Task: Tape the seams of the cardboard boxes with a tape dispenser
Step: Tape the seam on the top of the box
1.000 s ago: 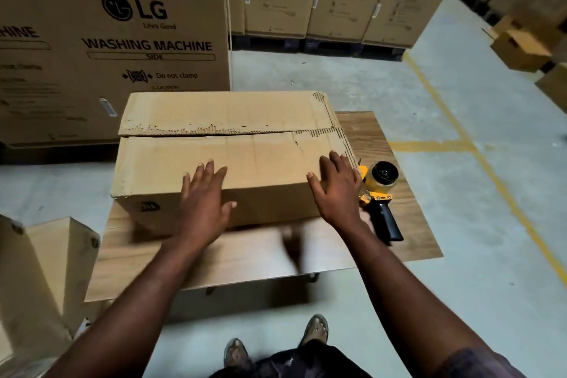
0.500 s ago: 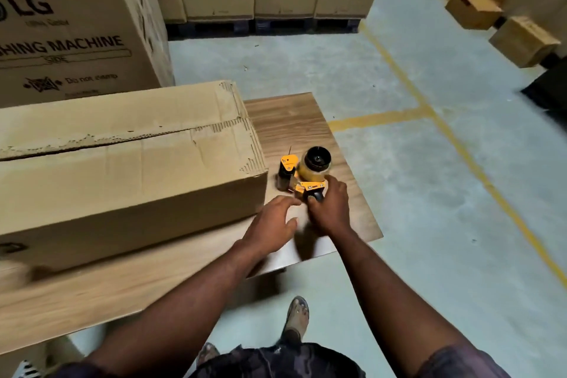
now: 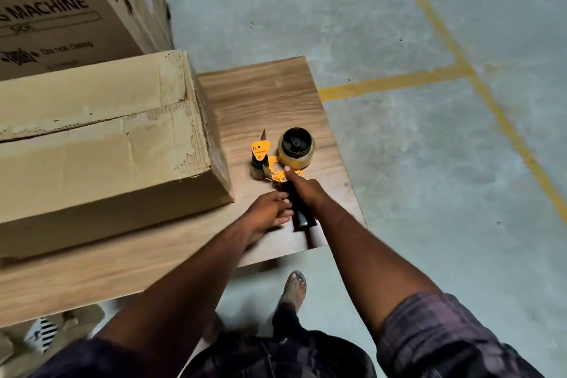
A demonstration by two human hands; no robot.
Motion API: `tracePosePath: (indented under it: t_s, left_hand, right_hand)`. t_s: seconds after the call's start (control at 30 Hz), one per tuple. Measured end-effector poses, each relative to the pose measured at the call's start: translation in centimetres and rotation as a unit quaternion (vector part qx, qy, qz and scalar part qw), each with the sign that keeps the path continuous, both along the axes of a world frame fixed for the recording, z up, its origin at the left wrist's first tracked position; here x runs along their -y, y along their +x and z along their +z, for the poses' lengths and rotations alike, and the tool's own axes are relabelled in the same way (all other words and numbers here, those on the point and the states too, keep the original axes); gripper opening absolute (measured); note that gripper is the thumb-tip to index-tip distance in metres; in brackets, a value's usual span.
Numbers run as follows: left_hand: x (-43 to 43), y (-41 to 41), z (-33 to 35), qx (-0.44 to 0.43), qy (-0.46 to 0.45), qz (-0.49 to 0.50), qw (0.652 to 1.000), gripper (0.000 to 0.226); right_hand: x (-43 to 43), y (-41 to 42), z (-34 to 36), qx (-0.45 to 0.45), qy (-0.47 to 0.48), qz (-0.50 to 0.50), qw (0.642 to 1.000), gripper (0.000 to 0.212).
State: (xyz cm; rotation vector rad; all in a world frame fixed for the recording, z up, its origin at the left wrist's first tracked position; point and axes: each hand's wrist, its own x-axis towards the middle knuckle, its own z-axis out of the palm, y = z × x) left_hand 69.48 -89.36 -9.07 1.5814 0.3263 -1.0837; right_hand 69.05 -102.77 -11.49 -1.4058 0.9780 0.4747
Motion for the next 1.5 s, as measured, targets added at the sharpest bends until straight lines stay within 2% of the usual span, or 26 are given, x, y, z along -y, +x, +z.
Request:
tracePosePath:
  t_s: [0.07,0.13,0.3,0.43,0.53,0.7,0.9,1.03,1.13,1.2,1.27,1.33,1.43,1.5]
  left_hand:
    - [-0.1,0.2,0.2,-0.024,-0.009,0.028,0.999,0.026]
    - [-0.2,0.6,0.2,-0.038,-0.011,0.061,0.997,0.027]
    - [0.2,2.8,0.2,-0.118,-0.043,0.227,0.966,0.018]
    - [0.4,4.1,0.9,-0.164,-0.072,0.3,0.937,0.03]
    - [0.8,4.5,1.5,-0.188,-0.104,0.345,0.914,0.041]
    - [1.8,5.4,3.5,-0.184,-0.181,0.381,0.888,0.051]
    - [2.2,6.5,8.6,-0.152,-0.287,0.41,0.852,0.027]
    - [-0.3,7.1,13.5,-0.094,-0.37,0.395,0.836,0.034]
    - [-3.8,7.8,16.8,-0.057,-0.407,0.35,0.842,0.051]
    - [-6.1,8.1,18.9,-0.021,-0.385,0.313,0.868,0.057]
    - [-7.9,8.5,20.4,0.015,-0.343,0.303,0.889,0.04]
    - [-9.8,9.1,21.3,0.043,-0.309,0.324,0.893,0.023]
    - [-13.4,9.9,22.1,0.061,-0.298,0.32,0.897,0.021]
    - [-16.8,10.3,22.5,0.039,-0.317,0.312,0.895,0.02]
  right_hand:
    - [0.4,0.2,-0.6,0.001,0.021,0.003,1.0,0.084]
    - [0.4,0.1,-0.9,0.008,0.025,-0.005,1.0,0.086]
    - [-0.1,0.2,-0.4,-0.004,0.119,-0.015,0.993,0.07]
    - [-0.2,0.1,0.8,-0.009,0.049,-0.016,0.999,0.08]
    - [0.1,0.0,1.7,0.013,0.001,-0.029,0.999,0.079]
    - [2.4,0.4,3.8,0.078,-0.05,0.001,0.996,0.065]
    - [3.9,0.8,7.4,0.22,-0.097,0.017,0.971,0.064]
    - [2.7,2.3,12.1,0.332,-0.069,0.014,0.941,0.034]
    - [1.5,3.8,15.6,0.401,-0.004,0.055,0.915,0.01]
    - [0.4,4.5,17.4,0.41,0.005,0.092,0.908,0.01]
    - [-1.0,5.0,18.7,0.414,-0.02,0.123,0.902,0.015]
    - [-2.9,5.5,19.7,0.415,-0.052,0.14,0.897,0.024]
    - [-6.1,6.2,21.1,0.431,-0.088,0.146,0.886,0.043]
    - [-8.5,6.8,22.1,0.442,-0.113,0.163,0.875,0.035]
